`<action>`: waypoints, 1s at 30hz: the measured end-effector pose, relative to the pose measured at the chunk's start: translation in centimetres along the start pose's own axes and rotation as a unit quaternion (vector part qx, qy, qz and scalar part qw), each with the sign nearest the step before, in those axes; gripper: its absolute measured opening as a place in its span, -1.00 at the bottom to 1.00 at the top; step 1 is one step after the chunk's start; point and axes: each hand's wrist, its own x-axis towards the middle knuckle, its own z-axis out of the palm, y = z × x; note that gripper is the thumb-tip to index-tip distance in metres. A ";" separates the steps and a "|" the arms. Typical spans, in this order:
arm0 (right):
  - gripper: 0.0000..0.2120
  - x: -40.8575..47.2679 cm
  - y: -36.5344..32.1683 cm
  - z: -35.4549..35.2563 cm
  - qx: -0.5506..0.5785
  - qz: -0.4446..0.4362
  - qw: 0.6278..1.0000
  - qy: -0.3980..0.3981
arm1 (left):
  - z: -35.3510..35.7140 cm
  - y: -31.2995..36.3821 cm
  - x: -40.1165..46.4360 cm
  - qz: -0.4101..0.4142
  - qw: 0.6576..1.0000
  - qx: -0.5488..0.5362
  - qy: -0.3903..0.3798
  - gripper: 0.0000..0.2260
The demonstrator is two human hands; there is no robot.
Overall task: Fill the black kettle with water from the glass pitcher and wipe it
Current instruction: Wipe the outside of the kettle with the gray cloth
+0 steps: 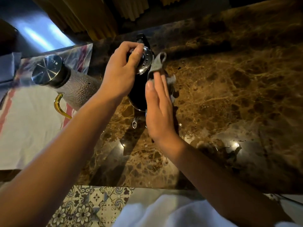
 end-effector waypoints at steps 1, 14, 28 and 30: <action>-0.37 0.5 -0.5 0.0 0.011 -0.007 1.000 0.002 | -0.3 -0.1 0.2 0.013 1.000 0.016 -0.013 -0.70; -0.68 -0.8 8.1 -3.5 -0.279 -0.209 0.934 0.074 | 0.5 -1.2 0.8 0.078 0.987 0.137 0.030 -0.66; -0.87 2.0 4.3 -5.6 -0.263 -0.188 0.940 0.110 | 0.3 -0.9 0.6 0.061 0.990 0.127 0.021 -0.68; -0.84 2.7 2.6 -5.5 -0.212 -0.217 0.937 0.173 | 0.4 -1.0 0.7 0.060 0.990 0.125 0.022 -0.68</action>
